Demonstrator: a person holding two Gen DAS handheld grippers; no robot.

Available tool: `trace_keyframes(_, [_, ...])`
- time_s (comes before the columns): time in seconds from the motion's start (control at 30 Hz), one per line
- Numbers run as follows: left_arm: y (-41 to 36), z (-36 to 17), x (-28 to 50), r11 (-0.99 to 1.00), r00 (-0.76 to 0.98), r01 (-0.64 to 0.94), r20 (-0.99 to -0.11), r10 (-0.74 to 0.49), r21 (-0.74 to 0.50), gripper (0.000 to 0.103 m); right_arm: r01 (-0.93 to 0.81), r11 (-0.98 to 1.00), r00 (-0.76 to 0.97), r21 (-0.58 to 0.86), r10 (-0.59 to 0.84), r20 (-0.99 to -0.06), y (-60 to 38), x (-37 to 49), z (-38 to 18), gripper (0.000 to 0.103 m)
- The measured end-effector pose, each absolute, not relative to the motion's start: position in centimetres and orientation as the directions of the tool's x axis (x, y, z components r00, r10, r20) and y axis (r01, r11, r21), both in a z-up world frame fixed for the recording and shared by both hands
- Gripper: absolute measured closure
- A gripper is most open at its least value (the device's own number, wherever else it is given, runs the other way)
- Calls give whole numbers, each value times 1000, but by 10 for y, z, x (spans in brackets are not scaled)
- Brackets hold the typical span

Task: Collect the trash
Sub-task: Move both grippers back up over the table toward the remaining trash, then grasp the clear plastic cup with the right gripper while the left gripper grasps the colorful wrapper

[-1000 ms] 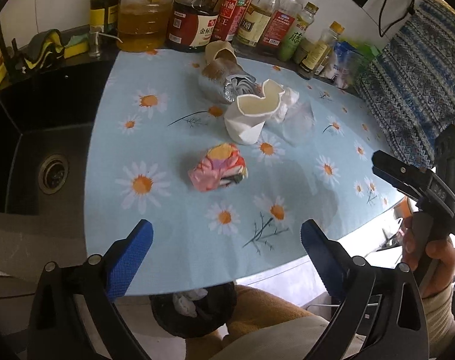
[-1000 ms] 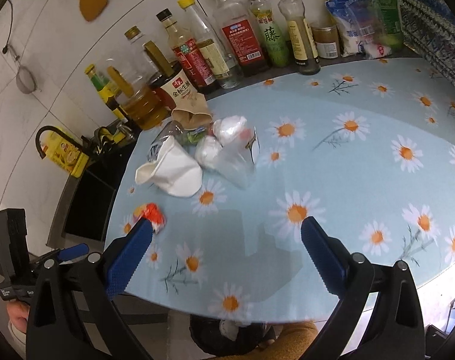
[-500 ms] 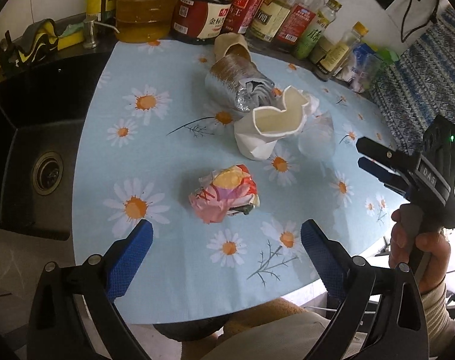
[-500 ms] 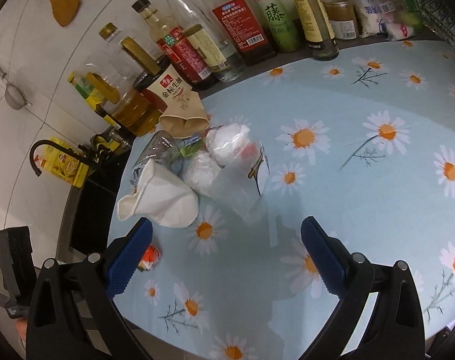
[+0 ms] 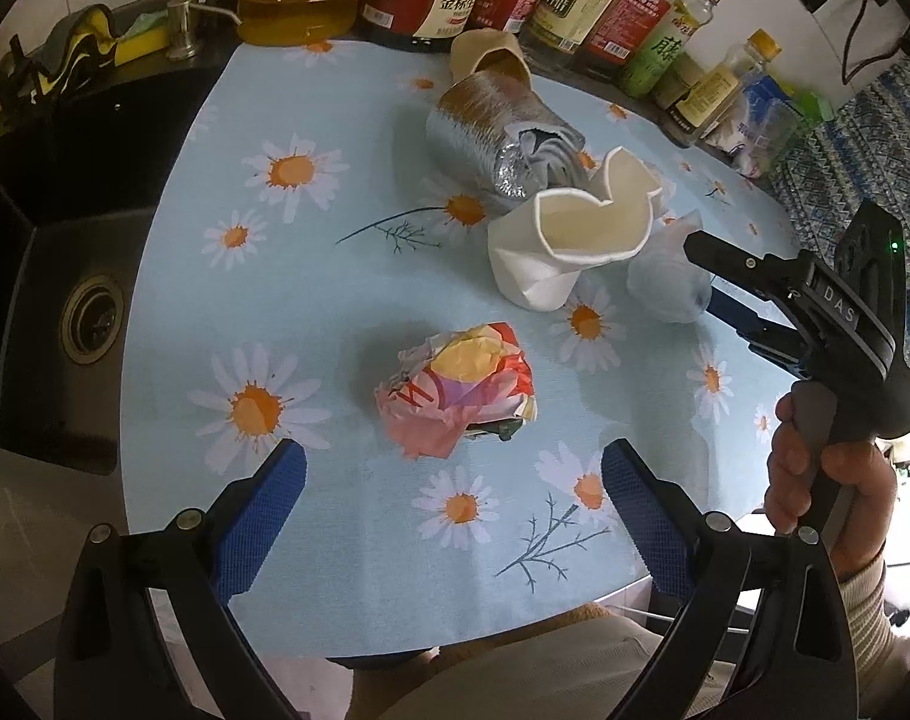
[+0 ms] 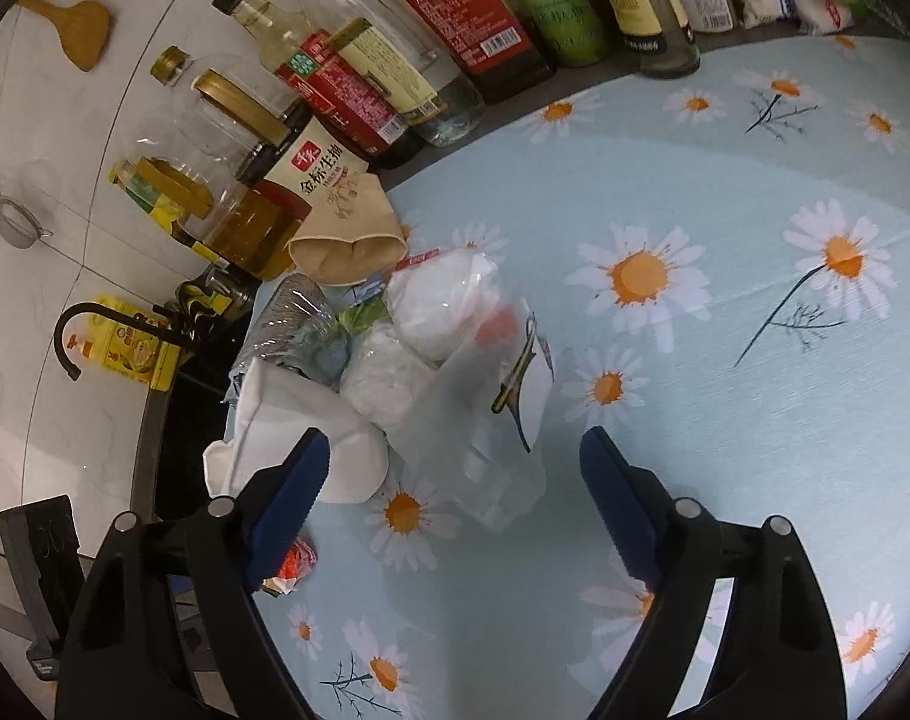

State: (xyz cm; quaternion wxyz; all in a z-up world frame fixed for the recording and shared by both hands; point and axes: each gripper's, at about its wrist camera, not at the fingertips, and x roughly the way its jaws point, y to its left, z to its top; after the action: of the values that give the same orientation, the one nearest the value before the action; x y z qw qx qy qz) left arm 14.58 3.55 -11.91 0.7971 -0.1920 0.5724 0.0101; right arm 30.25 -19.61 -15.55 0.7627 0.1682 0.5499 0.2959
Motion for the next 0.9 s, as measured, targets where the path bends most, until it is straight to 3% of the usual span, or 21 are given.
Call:
trace_keyframes(0.1, [35,-121,147,924,339,-245,-919,-201,-292,7,-259,760,209,596,646,-734,-196,305,-161,18])
trace_keyframes(0.3, [32,-125,150,923,323,-252,-924,-204,-292,7,-240,756,186,609,651,-736,-198,310,-172,41])
trace_keyframes(0.9, [24,-129,156,928,319,-239,-926,-203,-286,7,-295,745,229,599,663,-712,-210,297,-152,42])
